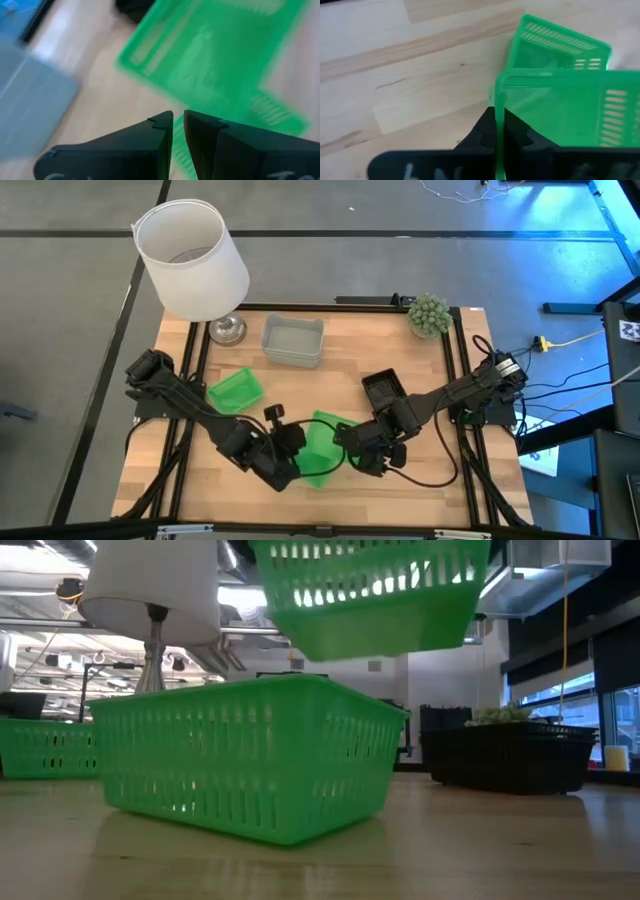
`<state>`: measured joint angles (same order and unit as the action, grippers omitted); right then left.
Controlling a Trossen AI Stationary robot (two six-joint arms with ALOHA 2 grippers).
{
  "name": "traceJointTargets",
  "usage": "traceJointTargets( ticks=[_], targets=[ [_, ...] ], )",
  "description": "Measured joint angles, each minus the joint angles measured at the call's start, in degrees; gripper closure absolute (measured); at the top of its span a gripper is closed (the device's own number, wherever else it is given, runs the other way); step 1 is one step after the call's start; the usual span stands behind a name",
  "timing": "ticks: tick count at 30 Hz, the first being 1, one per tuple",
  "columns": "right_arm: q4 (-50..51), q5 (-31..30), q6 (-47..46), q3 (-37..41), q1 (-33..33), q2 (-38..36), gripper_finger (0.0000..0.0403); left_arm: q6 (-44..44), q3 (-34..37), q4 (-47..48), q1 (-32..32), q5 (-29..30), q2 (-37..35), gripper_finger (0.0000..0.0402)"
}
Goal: Stack baskets by color
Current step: Stack the top green bin on top of the bottom the green bin
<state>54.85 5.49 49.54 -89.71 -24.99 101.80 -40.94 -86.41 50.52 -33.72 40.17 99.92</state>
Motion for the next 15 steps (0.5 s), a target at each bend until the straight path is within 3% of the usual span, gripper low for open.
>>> traceJointTargets(
  ticks=[9,15],
  targets=[
    [-6.4,0.2,-0.1,0.0,0.4,0.0,0.0402,-0.7,0.2,2.0,-1.1,2.8,-2.9,0.0363],
    [-15.6,0.2,-7.5,0.0,1.8,1.0,0.0402,-1.1,0.2,3.3,-2.3,3.5,-5.7,0.0363]
  ],
)
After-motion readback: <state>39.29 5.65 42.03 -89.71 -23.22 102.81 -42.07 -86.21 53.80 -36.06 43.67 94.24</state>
